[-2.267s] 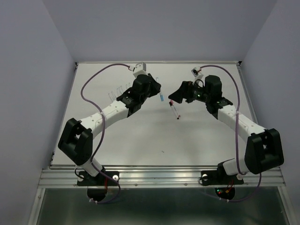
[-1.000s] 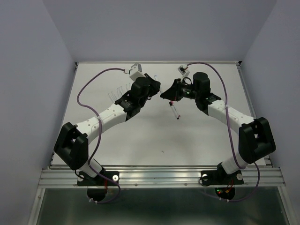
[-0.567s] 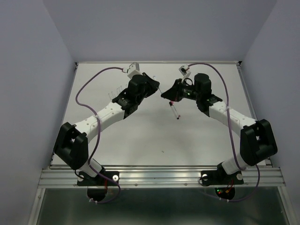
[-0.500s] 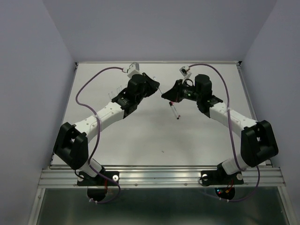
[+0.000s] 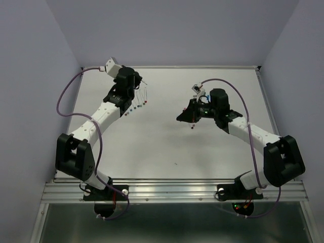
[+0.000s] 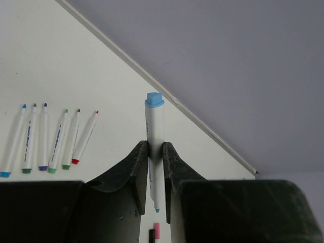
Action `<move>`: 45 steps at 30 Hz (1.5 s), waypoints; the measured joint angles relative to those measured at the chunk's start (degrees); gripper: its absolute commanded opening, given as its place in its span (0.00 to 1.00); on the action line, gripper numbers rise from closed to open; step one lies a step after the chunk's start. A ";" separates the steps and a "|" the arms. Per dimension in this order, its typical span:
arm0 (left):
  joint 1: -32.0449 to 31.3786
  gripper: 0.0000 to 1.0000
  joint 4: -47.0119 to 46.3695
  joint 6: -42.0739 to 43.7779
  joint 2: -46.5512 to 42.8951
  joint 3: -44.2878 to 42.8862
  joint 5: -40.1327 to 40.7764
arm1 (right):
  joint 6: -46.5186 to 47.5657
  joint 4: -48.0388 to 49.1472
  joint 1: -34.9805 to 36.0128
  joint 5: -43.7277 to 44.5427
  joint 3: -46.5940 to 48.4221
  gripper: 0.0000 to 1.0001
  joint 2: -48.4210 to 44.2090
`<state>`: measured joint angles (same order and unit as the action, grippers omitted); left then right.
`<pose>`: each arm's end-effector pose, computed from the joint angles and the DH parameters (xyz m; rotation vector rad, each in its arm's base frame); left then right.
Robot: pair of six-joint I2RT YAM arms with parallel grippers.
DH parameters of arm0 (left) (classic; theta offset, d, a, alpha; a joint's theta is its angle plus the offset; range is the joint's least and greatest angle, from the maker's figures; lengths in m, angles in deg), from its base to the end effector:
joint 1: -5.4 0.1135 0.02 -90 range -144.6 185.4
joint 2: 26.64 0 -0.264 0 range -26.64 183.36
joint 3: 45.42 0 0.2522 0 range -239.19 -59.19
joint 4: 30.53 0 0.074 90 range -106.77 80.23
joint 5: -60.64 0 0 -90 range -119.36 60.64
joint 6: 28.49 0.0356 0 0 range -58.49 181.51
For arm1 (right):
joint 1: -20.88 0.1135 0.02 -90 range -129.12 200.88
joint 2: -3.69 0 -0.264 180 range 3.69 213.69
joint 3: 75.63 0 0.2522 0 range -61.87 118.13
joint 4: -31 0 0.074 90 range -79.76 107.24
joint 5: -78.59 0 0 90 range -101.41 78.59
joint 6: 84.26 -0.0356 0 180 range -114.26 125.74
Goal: Open the pen caps
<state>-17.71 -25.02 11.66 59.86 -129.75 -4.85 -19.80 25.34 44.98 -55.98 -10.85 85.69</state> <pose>0.3381 -0.1282 0.3532 -0.7060 1.5766 -0.5857 0.2780 0.1517 0.2616 -0.5225 2.0219 1.3107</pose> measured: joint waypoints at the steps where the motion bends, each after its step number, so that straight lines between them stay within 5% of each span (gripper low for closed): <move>1: -0.04 0.00 0.24 0.17 -0.04 0.00 0.00 | 0.63 -0.87 0.00 0.87 0.04 0.01 -0.20; 20: 11.63 0.00 22.27 4.98 -0.37 6.43 -0.04 | 4.39 -19.45 -8.52 43.74 17.03 0.01 14.82; 33: 15.54 0.00 24.83 7.98 11.45 6.47 -2.21 | 10.25 -21.84 -9.05 52.78 26.71 0.13 27.15; 45: 17.22 0.00 25.27 8.09 12.76 5.88 -3.17 | 11.56 -22.60 -9.09 55.49 29.42 0.26 31.58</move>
<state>-0.49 0.25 19.75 72.63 -123.87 -8.02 -8.24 2.74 35.88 -0.49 18.57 117.27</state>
